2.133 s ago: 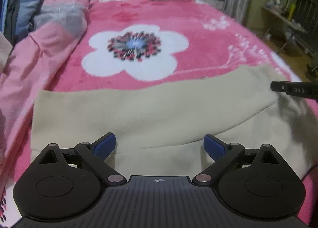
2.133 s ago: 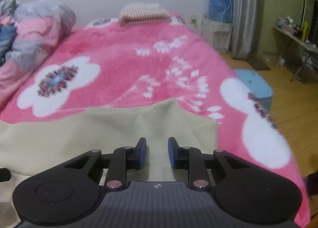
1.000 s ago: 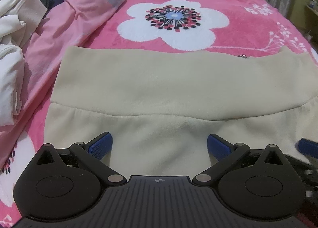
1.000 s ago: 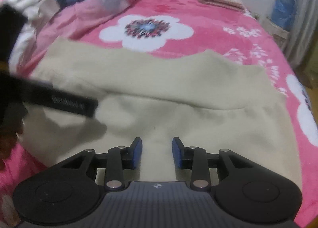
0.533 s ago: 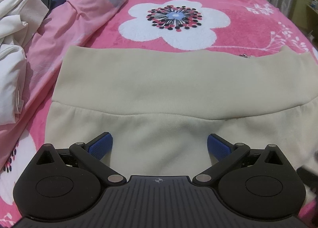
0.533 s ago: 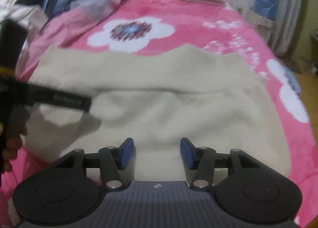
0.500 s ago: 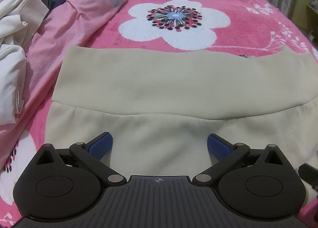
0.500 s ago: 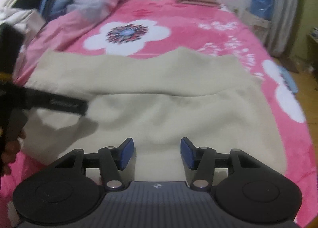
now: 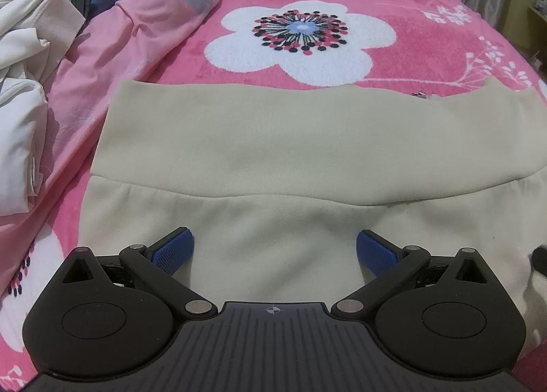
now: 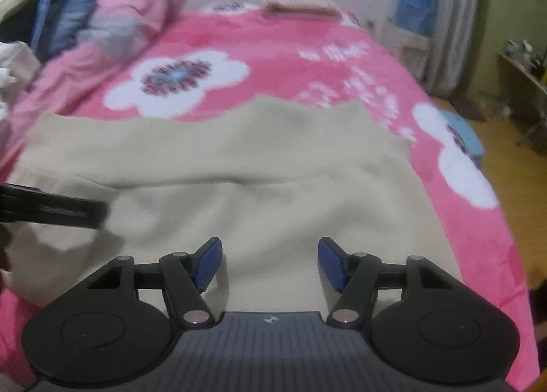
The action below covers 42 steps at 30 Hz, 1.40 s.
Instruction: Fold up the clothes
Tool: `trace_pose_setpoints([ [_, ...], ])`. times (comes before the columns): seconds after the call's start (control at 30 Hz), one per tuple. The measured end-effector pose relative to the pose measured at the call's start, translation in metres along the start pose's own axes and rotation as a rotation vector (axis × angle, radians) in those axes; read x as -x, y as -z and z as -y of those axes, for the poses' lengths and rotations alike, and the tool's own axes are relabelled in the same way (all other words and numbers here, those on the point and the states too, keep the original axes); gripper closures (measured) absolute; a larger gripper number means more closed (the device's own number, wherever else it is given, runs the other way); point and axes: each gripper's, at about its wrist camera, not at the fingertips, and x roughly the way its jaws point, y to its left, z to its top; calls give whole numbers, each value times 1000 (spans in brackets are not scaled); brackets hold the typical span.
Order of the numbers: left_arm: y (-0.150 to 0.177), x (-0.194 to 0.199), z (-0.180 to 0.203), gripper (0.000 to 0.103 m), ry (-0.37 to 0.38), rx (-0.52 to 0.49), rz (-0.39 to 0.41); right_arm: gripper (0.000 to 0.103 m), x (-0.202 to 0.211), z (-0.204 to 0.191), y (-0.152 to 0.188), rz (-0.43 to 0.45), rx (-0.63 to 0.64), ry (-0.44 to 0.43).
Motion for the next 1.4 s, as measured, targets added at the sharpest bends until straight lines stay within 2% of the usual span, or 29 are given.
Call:
trace_pose_setpoints([
  [0.17, 0, 0, 0, 0, -3, 1, 1, 33, -6, -5, 1, -12, 38, 10],
  [1.27, 2, 3, 2, 0, -13, 4, 1, 31, -4, -7, 2, -6, 47, 10],
  [1.33, 2, 3, 2, 0, -13, 3, 2, 31, -1, -7, 0, 2, 39, 10],
  [1.4, 2, 3, 2, 0, -13, 2, 4, 31, 10, -6, -6, 64, 22, 0],
])
